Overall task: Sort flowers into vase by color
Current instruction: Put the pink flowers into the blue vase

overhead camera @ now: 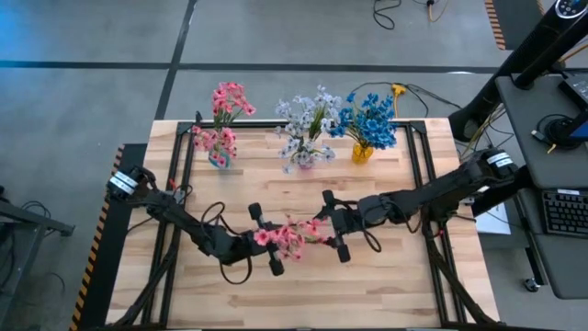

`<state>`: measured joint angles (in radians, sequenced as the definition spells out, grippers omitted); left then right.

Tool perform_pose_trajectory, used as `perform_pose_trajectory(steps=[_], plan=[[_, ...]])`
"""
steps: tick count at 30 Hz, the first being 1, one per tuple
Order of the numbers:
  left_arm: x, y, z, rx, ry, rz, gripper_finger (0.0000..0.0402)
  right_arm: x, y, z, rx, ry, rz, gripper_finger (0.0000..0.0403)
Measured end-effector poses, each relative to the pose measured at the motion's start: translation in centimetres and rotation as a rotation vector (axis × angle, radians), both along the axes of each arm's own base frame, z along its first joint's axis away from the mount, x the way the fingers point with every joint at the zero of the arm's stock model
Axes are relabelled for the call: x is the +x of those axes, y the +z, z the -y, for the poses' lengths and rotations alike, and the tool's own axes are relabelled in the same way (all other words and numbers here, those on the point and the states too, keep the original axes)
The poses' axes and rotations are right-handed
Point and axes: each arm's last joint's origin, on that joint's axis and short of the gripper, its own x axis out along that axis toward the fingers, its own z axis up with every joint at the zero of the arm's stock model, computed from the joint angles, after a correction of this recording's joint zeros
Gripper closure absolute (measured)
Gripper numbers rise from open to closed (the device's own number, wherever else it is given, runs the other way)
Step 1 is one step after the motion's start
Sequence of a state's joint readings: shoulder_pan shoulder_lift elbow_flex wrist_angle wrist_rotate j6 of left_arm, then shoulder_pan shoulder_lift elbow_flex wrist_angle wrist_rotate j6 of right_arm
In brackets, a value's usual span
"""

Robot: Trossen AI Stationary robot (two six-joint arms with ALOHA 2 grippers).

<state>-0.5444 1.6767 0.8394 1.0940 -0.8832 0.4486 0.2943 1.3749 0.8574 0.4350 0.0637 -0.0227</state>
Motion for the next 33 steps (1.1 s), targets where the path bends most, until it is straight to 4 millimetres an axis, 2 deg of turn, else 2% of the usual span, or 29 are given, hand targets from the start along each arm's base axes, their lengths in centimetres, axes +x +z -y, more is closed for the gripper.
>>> perform_pose_trajectory(steps=[9, 18, 25, 33], plan=[[-2.0, 1.6, 0.7, 0.021, 0.199, -0.047, 0.0395, -1.8, 1.5, 0.6, -0.001, -0.017, -0.048, 0.0192], [-5.0, 4.7, 0.6, -0.010, 0.367, -0.087, 0.0395, -2.1, 1.2, 0.8, -0.016, -0.052, -0.099, 0.0192], [-7.5, 8.0, -1.1, -0.050, 0.489, -0.126, 0.0395, -2.2, 0.9, 1.0, -0.039, -0.107, -0.125, 0.0193], [-10.2, 11.5, -3.8, -0.066, 0.523, -0.118, 0.0395, -2.2, 0.9, 1.0, -0.052, -0.105, -0.123, 0.0193]])
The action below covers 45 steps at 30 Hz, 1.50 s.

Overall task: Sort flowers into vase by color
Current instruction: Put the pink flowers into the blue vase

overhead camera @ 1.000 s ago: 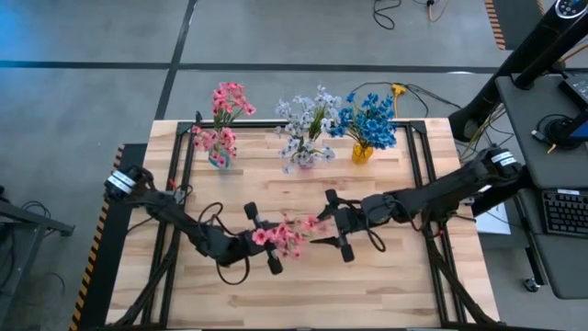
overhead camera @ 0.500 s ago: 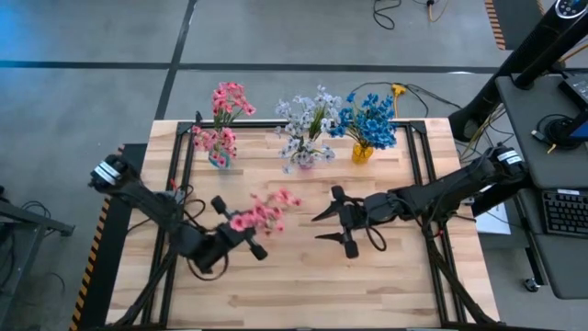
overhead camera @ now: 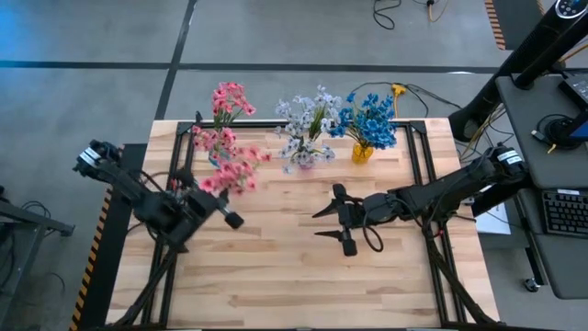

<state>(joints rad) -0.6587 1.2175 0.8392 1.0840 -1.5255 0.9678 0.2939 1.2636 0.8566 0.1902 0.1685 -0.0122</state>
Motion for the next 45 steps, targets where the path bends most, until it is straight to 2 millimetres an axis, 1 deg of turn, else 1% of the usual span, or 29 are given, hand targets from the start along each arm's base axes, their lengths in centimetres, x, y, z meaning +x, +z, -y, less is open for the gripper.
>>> perform_pose_trajectory(steps=[4, 7, 16, 22, 32, 38, 45], plan=[[-0.9, 1.2, -1.9, 0.004, 0.027, 0.024, 0.0395, 0.0, 0.0, 0.0, -0.009, -0.014, 0.002, 0.0193], [-1.0, 1.3, -3.3, 0.007, 0.063, 0.050, 0.0395, 0.0, 0.0, 0.1, -0.011, -0.015, 0.003, 0.0193], [-0.1, -1.0, -6.4, 0.059, 0.216, -0.030, 0.0395, 0.0, 0.0, 0.1, -0.012, -0.015, 0.003, 0.0193], [0.2, -1.8, -7.7, 0.108, 0.267, -0.091, 0.0395, 0.0, 0.0, 0.1, -0.020, -0.013, 0.001, 0.0193], [0.4, -2.0, -9.5, 0.128, 0.352, -0.135, 0.0395, 0.0, -0.1, 0.1, -0.023, -0.013, -0.008, 0.0193], [0.5, -2.1, -10.5, 0.133, 0.392, -0.139, 0.0395, 0.0, -0.2, 0.1, -0.025, -0.013, -0.017, 0.0193], [0.5, -1.9, -11.3, 0.161, 0.385, -0.108, 0.0395, 0.0, -0.2, 0.1, -0.025, -0.013, -0.017, 0.0193]])
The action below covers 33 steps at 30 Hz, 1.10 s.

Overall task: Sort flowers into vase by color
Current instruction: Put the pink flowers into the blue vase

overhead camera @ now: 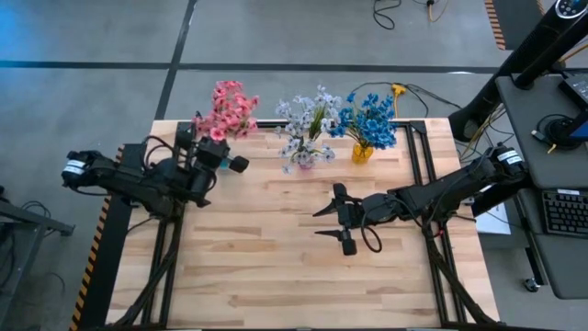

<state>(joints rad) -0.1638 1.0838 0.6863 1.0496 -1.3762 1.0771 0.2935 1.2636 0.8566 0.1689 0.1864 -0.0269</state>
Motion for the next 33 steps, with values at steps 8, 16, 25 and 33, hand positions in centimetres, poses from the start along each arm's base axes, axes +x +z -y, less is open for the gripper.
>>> perform_pose_trajectory(steps=[8, 16, 25, 33], plan=[[-0.4, -1.6, -0.7, -0.005, 0.024, -0.007, 0.0395, 0.0, 0.0, 0.0, 0.000, 0.000, 0.000, 0.0193], [-0.8, -3.0, -1.4, -0.018, 0.052, 0.018, 0.0395, 0.0, 0.0, 0.0, 0.000, 0.000, 0.000, 0.0193], [-1.2, -4.2, -1.8, -0.033, 0.063, 0.046, 0.0395, 0.0, 0.0, 0.0, 0.001, 0.000, 0.000, 0.0193], [-1.6, -5.4, -1.8, -0.045, 0.058, 0.068, 0.0395, 0.0, 0.0, 0.0, 0.001, -0.001, 0.000, 0.0193]])
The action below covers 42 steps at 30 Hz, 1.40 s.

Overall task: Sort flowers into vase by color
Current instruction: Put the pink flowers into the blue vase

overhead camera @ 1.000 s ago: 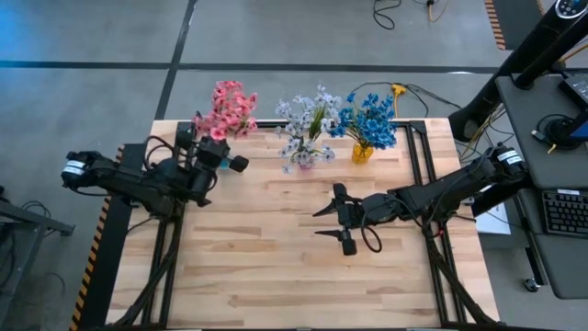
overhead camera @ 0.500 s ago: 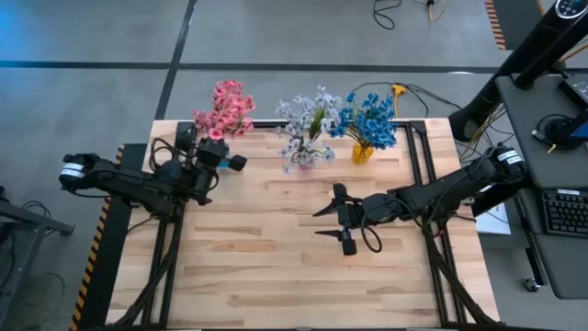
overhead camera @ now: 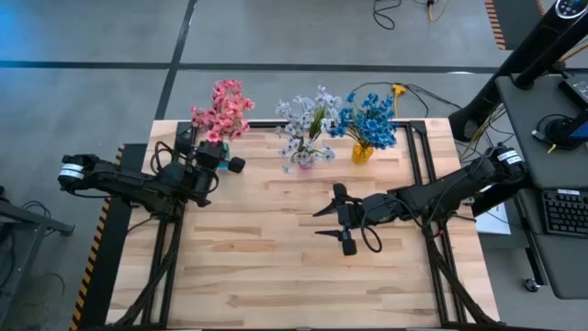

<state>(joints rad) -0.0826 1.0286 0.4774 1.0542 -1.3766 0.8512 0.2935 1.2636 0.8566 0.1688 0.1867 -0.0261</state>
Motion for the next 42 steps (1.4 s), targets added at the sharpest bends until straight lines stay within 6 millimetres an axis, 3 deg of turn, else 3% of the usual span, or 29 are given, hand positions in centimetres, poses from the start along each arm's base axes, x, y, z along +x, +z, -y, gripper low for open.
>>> perform_pose_trajectory(steps=[14, 32, 42], plan=[[0.04, -0.20, 0.01, -0.006, -0.003, 0.018, 0.0382, 0.00, 0.00, 0.00, 0.000, 0.000, 0.000, 0.0193], [-0.02, -0.25, 0.16, -0.032, 0.037, 0.016, 0.0231, 0.00, 0.00, 0.00, 0.012, -0.004, -0.001, 0.0193], [-0.01, -0.72, 0.82, -0.069, 0.088, -0.036, 0.0175, -0.02, -0.08, 0.01, 0.030, -0.010, -0.011, 0.0193]])
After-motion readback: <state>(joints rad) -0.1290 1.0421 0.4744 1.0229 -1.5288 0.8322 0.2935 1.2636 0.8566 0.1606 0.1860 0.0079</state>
